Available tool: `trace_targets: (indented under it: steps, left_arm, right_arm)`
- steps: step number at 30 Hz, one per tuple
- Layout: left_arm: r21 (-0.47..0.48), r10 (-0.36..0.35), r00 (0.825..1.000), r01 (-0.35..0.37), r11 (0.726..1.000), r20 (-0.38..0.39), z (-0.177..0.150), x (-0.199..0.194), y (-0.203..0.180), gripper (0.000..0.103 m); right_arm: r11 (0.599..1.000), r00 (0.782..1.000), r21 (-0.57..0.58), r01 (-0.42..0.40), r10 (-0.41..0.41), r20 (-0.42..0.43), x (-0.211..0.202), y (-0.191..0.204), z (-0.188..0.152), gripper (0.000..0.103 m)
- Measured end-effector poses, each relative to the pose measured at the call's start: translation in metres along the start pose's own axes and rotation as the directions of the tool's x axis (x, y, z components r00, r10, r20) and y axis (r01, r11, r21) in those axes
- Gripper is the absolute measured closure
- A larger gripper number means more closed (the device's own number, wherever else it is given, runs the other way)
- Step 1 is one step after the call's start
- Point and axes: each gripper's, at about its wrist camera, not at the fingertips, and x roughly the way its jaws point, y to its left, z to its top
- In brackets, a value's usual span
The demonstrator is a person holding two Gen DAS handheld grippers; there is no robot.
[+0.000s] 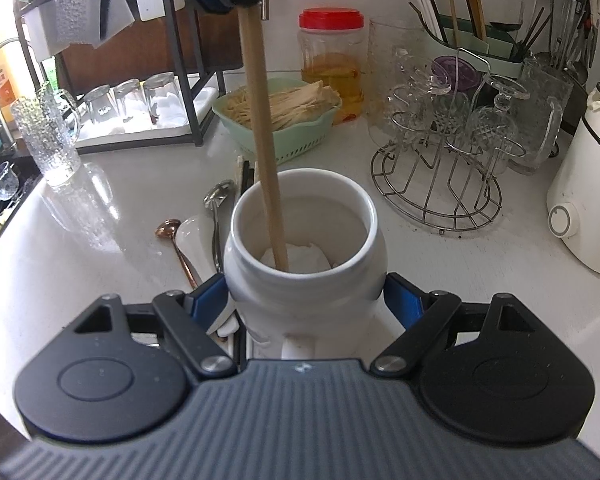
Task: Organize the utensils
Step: 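Lower the chopstick into the mug and open the left tool, then move the left tool to the metal fork and close on it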
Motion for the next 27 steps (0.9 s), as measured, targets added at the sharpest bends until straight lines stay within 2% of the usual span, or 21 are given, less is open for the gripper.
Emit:
trace_targets:
  steps: [10,11,12,14,21,27]
  left_arm:
    - [0.002,0.02,1.0,-0.02,1.0,-0.017,0.005,-0.001,-0.002,0.093]
    - [0.001,0.015,1.0,-0.015,1.0,-0.01,0.004,-0.002,-0.001,0.086]
    - [-0.005,0.009,1.0,-0.009,1.0,-0.003,0.003,-0.004,0.0,0.072]
    - [-0.02,0.013,1.0,-0.013,1.0,0.02,0.001,-0.009,0.003,0.059]
    - [-0.055,0.014,0.992,-0.008,0.998,0.122,-0.015,-0.031,0.011,0.059]
    - [-0.085,0.042,0.98,-0.026,0.996,0.194,-0.042,-0.042,0.017,0.059]
  right_arm:
    - [1.0,1.0,-0.003,-0.005,0.005,0.001,0.0,0.0,-0.001,0.016]
    - [1.0,1.0,-0.003,-0.005,0.005,0.001,0.0,0.0,-0.001,0.016]
    - [1.0,1.0,-0.003,-0.005,0.005,0.002,0.0,0.0,-0.001,0.016]
    - [1.0,1.0,-0.004,-0.005,0.005,0.002,0.0,0.0,0.0,0.016]
    - [1.0,1.0,-0.002,-0.005,0.005,0.002,-0.001,0.0,-0.001,0.016]
    - [1.0,1.0,0.003,-0.003,0.003,0.013,-0.001,-0.001,-0.003,0.016]
